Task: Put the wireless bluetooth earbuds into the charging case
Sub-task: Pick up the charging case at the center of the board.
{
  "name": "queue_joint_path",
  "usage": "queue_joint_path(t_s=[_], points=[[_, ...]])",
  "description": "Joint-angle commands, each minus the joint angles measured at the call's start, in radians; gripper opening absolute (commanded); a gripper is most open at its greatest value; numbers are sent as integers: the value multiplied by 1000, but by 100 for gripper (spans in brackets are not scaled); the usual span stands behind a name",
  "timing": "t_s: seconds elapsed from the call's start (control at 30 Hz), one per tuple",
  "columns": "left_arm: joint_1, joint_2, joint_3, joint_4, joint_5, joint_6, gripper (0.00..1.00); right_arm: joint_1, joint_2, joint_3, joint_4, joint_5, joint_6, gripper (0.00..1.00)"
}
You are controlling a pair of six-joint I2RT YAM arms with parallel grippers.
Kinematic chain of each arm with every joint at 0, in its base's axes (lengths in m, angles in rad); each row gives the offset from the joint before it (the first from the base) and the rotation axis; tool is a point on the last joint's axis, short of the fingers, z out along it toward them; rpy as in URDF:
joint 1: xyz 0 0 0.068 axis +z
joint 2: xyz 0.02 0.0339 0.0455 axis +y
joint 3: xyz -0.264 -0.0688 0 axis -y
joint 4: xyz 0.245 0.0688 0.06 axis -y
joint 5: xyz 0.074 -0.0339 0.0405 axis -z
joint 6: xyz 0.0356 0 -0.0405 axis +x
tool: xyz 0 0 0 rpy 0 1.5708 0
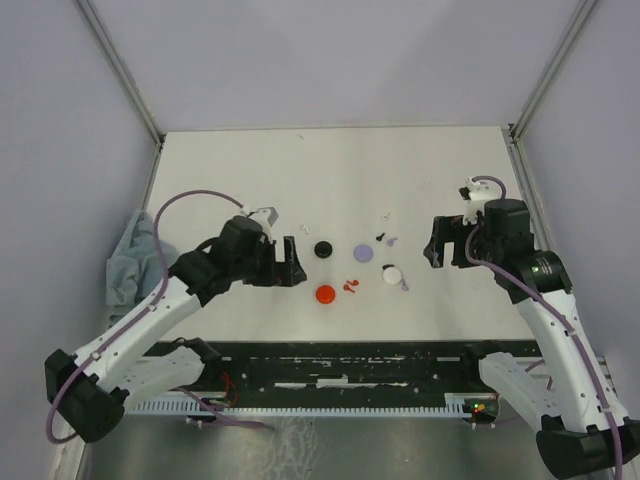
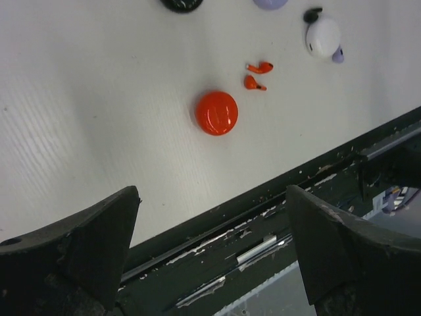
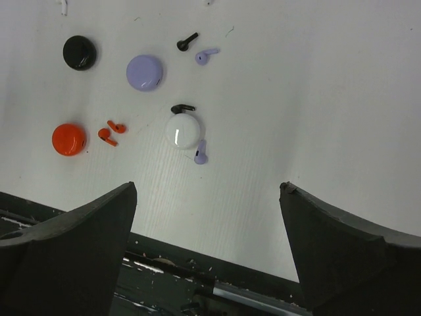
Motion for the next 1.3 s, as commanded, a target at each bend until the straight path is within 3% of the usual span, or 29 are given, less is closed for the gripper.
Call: queue_joint_path(t_s=[0.0, 0.17, 0.37, 0.73, 1.1, 1.27], points=[[-181, 109, 33, 43, -148, -90, 99, 7, 12, -8, 36, -73, -18, 99], [-348, 308, 128, 23, -289, -112, 99, 7, 15, -30, 37, -102, -19, 99], [-429, 526, 252, -21, -392, -110, 99, 6, 34, -39, 37, -138, -13, 99], [-447, 702, 301, -10, -436, -148, 93, 11, 50, -42, 39, -141, -7, 99], [-448, 790, 306, 35, -425, -155, 78, 20, 59, -47, 45, -134, -2, 99], [-447, 817, 299, 61, -432, -159, 75, 24, 60, -50, 42, -132, -2, 99]])
